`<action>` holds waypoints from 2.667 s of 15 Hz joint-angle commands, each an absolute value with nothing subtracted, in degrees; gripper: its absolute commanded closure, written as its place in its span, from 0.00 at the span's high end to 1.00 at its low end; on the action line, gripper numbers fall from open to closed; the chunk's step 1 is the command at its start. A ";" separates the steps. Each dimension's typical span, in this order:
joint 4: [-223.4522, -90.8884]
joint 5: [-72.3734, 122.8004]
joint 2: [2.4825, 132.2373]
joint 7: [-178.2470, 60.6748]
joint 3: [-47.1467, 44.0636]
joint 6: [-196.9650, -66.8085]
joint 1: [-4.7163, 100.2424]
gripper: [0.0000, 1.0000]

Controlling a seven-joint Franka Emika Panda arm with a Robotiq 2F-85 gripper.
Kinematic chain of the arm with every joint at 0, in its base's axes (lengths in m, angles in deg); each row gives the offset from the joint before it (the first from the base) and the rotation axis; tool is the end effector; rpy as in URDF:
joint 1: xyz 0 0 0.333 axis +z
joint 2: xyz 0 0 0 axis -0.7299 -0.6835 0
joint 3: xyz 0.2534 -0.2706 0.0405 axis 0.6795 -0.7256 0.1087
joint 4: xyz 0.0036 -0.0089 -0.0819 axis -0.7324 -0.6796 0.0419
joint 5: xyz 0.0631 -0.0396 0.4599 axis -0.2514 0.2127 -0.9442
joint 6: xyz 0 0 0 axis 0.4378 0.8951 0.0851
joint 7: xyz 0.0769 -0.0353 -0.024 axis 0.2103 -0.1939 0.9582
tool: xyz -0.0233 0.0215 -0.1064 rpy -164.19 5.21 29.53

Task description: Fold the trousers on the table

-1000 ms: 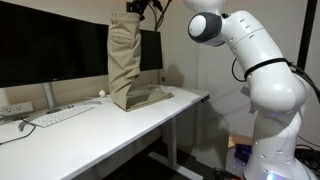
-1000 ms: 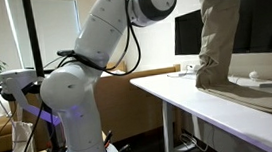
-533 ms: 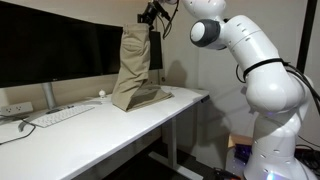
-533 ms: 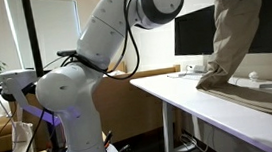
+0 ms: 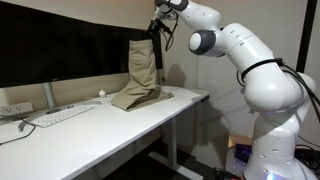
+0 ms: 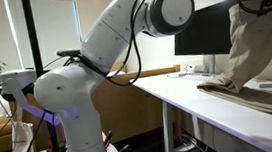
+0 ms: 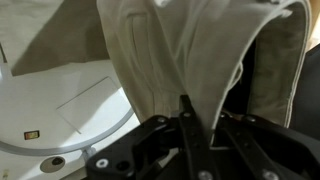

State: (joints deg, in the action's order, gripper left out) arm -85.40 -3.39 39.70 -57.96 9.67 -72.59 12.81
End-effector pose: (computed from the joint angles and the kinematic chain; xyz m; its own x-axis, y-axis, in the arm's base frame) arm 0.7090 -0.3669 0.7387 0.8765 -0.4438 0.1866 -0.3119 -0.8187 -0.4822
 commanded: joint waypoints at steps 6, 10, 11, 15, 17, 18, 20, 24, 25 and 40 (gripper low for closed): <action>-86.55 -3.44 33.55 -55.79 10.77 -75.54 9.55 0.05; -86.47 -3.33 30.60 -55.96 10.95 -76.50 8.31 0.05; -86.49 -3.38 29.98 -56.11 11.05 -76.59 8.01 0.05; -86.47 -3.44 27.93 -56.64 11.33 -77.00 7.04 0.05; -86.39 -3.49 27.20 -57.00 11.47 -77.36 6.68 0.05; -86.35 -3.53 26.86 -57.18 11.58 -77.69 6.50 0.05; -86.32 -3.54 26.30 -57.32 11.81 -78.03 6.18 0.05; -86.13 -3.86 25.39 -58.09 12.21 -79.29 5.68 0.05; -86.06 -3.88 25.17 -58.17 12.26 -79.96 5.61 0.05; -86.13 -3.59 23.70 -56.86 13.16 -82.24 5.24 0.61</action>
State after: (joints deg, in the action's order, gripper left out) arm -85.47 -3.37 23.41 -57.94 11.74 -82.50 6.08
